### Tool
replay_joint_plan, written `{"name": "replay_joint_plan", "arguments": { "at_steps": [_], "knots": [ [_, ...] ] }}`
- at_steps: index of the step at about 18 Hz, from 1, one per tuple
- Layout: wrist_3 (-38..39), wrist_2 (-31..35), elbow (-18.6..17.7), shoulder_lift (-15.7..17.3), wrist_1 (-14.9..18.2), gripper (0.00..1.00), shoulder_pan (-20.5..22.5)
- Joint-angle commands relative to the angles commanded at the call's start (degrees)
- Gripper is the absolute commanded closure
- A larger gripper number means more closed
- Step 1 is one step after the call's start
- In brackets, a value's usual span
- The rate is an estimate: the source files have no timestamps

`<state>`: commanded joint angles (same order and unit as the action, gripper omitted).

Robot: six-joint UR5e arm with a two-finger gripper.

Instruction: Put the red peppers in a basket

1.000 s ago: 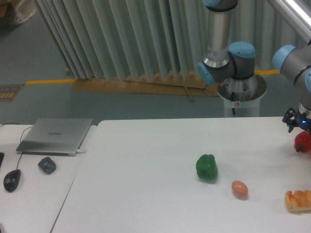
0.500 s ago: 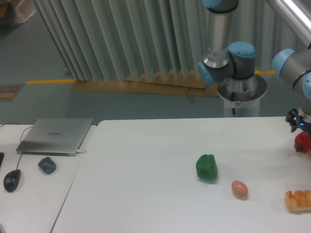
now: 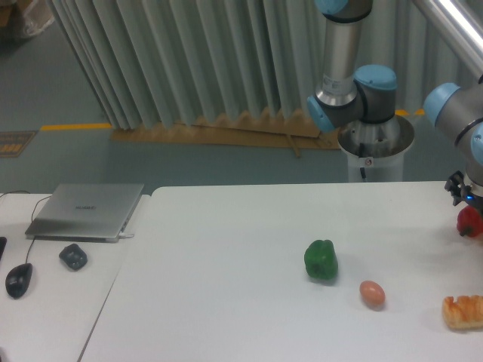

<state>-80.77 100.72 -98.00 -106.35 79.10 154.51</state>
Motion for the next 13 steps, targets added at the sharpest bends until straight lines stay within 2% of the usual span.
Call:
{"name": "replay_joint_plan", "arguments": {
  "at_steps": [11, 12, 13],
  "knots": [
    [-0.79, 0.61, -1.4, -1.23, -0.26, 0.0, 0.44],
    [-0.7, 1.05, -1.49, -1.41, -0.35, 0.04, 0.35],
    [-0.7, 1.4, -1.49, -1.32, -0.26, 0.25, 0.27]
  ]
}}
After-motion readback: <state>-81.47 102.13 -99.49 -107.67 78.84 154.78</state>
